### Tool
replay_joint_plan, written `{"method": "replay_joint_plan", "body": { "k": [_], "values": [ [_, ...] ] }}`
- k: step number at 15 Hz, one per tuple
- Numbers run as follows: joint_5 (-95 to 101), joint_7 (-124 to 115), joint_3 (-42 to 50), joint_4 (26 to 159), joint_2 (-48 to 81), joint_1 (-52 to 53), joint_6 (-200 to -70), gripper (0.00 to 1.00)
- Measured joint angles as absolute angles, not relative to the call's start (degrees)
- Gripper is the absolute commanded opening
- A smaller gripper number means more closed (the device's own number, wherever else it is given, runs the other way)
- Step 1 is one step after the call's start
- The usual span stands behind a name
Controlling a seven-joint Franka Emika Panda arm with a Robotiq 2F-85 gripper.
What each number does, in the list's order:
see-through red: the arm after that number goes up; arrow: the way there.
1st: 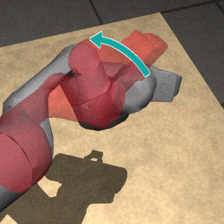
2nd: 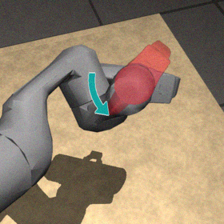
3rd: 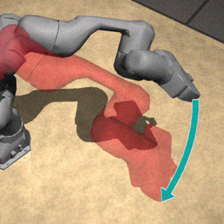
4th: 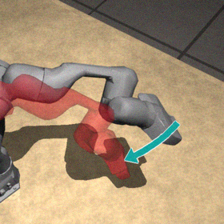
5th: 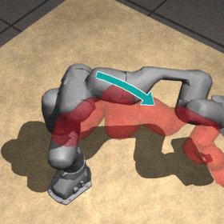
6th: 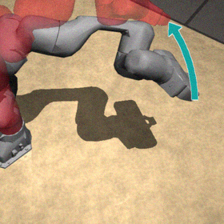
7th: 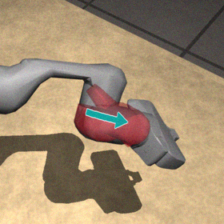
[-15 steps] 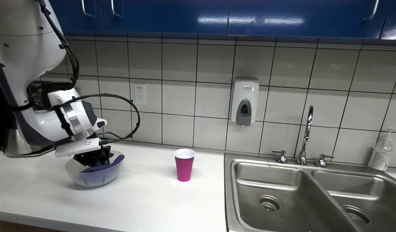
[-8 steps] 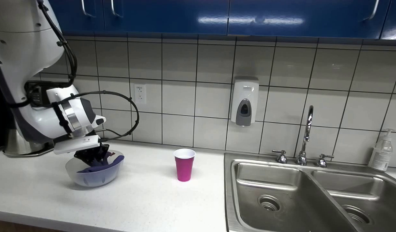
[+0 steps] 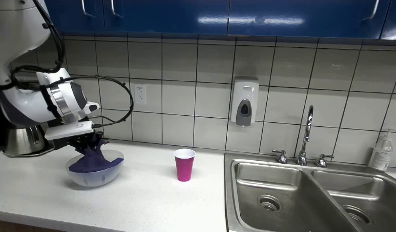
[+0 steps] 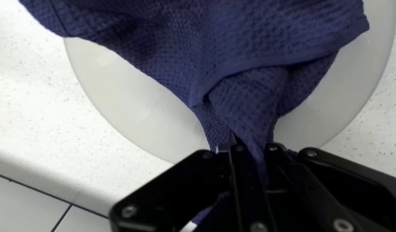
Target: Remove the blue towel from the clear bowl and put it on the countertop
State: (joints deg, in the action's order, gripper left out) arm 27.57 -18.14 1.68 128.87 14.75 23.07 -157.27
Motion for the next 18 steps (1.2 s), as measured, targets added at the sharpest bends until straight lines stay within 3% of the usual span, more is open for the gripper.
{"method": "replay_joint_plan", "body": {
  "k": [9, 18],
  "values": [
    [30.31, -22.62, -2.18, 133.96, 1.77, 22.05, -149.19, 0.01],
    [29.93, -19.05, -6.82, 145.01, -15.80, 13.65, -148.57, 0.01]
  ]
}}
